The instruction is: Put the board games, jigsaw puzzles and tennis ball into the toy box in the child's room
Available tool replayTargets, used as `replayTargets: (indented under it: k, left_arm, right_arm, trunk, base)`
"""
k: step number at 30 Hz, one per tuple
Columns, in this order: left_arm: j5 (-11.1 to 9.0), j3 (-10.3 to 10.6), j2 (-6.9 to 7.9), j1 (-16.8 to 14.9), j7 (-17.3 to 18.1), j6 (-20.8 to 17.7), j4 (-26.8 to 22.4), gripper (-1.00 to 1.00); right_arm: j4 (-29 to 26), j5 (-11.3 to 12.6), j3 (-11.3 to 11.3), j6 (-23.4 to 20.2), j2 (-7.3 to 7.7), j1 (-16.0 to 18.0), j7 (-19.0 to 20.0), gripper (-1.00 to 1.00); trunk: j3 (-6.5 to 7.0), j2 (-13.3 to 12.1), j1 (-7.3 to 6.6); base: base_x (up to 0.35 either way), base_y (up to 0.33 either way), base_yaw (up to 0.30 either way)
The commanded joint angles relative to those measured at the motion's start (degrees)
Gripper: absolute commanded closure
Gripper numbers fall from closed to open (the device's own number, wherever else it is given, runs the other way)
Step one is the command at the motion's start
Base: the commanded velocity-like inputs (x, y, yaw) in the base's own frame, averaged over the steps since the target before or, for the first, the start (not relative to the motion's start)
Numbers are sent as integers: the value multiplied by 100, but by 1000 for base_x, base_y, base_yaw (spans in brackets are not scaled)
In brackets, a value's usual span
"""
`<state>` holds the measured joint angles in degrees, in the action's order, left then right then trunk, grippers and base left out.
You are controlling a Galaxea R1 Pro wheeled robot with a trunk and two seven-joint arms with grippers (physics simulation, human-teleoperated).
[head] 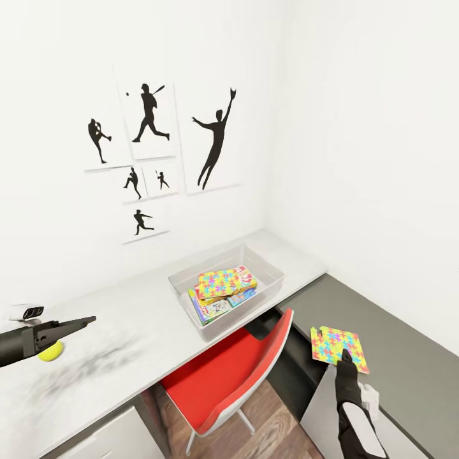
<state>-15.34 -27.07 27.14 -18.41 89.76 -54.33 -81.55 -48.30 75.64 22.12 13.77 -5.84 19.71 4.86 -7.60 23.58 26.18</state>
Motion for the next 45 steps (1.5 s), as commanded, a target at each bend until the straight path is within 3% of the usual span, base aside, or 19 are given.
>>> replayTargets:
  k: [1, 8, 28, 37, 45]
  left_arm:
    - [5, 0, 2, -5, 24, -62, 0, -100]
    - [5, 0, 2, -5, 24, -80, -1, -100]
    - [5, 0, 2, -5, 24, -102, -1, -100]
    - [5, 0, 2, -5, 24, -104, -1, -100]
    - [5, 0, 2, -5, 24, -104, -1, -100]
  right_arm:
    - [6, 62, 12, 6, 4, 6, 44, -100]
    - [20, 64, 12, -1, 43, 6, 34, -100]
    - [36, 59, 3, -274, 54, 37, 33, -100]
    - [212, 56, 3, -303, 57, 121, 33, -100]
    - [295, 56, 3, -305, 94, 153, 33, -100]
  trunk:
    - [-31, 54, 26]
    - [-67, 134, 70]
    - [-354, 776, 421]
    - [-354, 776, 421]
    - [-497, 1097, 597]
  base:
    - [0, 0, 0]
    - [0, 0, 0]
    - [0, 0, 0]
    - [0, 0, 0]
    - [0, 0, 0]
